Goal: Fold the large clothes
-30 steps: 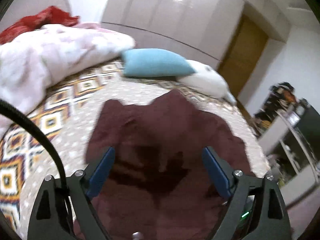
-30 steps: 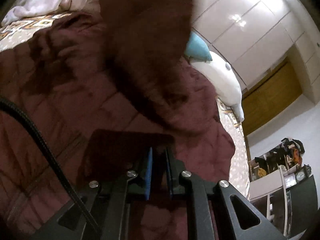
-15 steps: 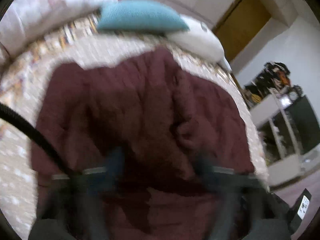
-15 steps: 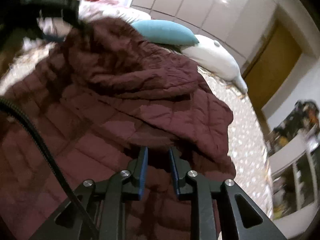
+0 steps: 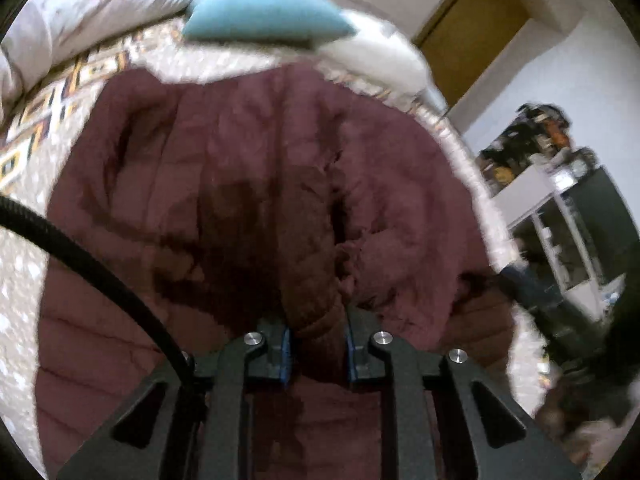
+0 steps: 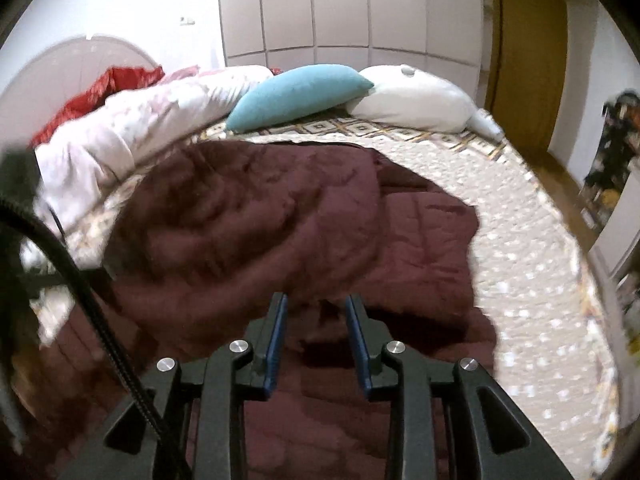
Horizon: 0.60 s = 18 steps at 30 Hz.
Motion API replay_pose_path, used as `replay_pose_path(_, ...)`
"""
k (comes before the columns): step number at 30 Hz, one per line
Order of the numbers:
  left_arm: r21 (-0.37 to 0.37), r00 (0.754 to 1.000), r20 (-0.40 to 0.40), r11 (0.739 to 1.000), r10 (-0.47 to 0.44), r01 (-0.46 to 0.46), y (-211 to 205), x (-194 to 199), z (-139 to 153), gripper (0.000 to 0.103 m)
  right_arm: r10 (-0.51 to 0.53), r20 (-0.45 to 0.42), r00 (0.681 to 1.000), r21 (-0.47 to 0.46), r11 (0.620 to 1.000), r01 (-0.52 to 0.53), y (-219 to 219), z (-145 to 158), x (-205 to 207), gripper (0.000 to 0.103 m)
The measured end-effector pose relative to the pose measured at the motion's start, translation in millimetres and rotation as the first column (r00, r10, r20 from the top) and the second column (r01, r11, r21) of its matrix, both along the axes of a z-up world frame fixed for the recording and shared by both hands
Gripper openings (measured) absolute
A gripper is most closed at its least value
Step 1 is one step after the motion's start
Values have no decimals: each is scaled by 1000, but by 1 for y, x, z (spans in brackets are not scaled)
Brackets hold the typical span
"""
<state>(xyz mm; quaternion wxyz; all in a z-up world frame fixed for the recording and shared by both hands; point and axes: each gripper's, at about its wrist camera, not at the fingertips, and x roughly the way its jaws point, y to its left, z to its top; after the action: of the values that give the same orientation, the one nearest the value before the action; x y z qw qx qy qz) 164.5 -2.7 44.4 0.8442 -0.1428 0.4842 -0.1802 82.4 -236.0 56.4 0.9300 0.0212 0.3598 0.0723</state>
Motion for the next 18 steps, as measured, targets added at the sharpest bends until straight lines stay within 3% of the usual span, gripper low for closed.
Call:
replay_pose_path(2,-11,1000,-6,1000,14,-14,1,1,-9,24,11,-20,1000,56,998,-10,10,-2,16,31)
replay_pose_path(5,-82,1000,-1,997,15,-15,17,-10,3,29,49,-95,994,96,995,-40,26,-18,46,31)
replay_pose_path(8,-92,998,57,996,3,2,33,-27,28,38,6,-155,988,43,999,0,29,-42,72,30)
replay_pose_path(12,-22,980,197,999,33,-29,42,-35,67,50,-67,-169,983,84,993,82,11,-53,84,29)
replay_pose_path(13,-17,977,211,999,39,-37,40,-32,71,57,-78,-167,983,91,991,94,8,-53,84,29)
replay_pose_path(18,27,975,219,999,33,-39,14,17,73,58,-96,-163,982,55,993,106,11,-54,85,28)
